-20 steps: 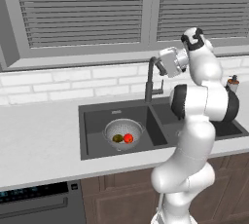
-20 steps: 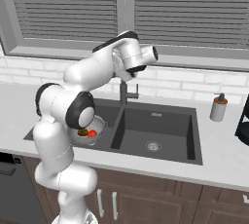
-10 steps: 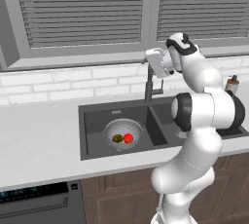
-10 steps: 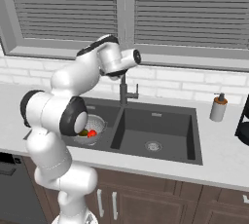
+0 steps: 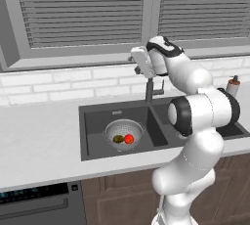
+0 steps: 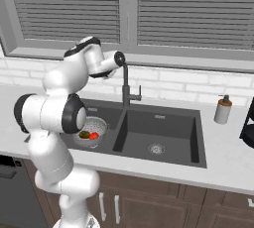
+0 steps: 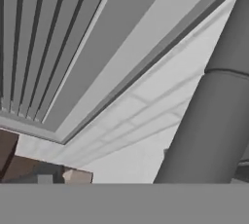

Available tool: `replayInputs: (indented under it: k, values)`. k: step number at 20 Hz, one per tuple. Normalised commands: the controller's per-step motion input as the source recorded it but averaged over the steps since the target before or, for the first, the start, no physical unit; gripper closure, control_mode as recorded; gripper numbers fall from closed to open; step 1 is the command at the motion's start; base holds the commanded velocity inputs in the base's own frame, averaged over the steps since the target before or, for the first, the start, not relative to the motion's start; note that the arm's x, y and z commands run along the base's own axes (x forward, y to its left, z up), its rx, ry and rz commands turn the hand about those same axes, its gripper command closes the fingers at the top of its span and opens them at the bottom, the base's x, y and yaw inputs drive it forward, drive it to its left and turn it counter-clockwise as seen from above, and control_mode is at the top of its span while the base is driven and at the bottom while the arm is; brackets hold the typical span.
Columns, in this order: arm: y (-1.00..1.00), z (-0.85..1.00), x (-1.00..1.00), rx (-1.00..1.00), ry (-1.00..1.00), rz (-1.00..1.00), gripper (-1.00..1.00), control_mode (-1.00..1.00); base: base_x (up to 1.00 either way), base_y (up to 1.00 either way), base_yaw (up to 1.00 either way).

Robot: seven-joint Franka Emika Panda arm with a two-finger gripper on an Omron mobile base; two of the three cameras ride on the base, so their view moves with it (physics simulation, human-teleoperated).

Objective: Put the colander in the sink, put the apple, kiwi in the colander, and turn on the sink faucet and pour water over the colander.

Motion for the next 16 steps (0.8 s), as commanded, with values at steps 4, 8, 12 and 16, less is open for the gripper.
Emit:
replayInputs:
  k: [4,8,12,16]
  values:
    - [0.0,-0.73,1.0,-0.08,-0.04,-0.24,-1.0,-1.0,0.0,0.0,0.0]
    - [-0.13,-0.53,0.85,-0.03,-0.02,-0.18,-1.0,-1.0,0.0,0.0,0.0]
    - [-0.67,-0.05,0.38,0.01,0.04,-0.01,-1.0,-1.0,0.0,0.0,0.0]
    - [-0.86,0.0,0.01,0.14,0.0,-0.02,-1.0,-1.0,0.0,0.0,0.0]
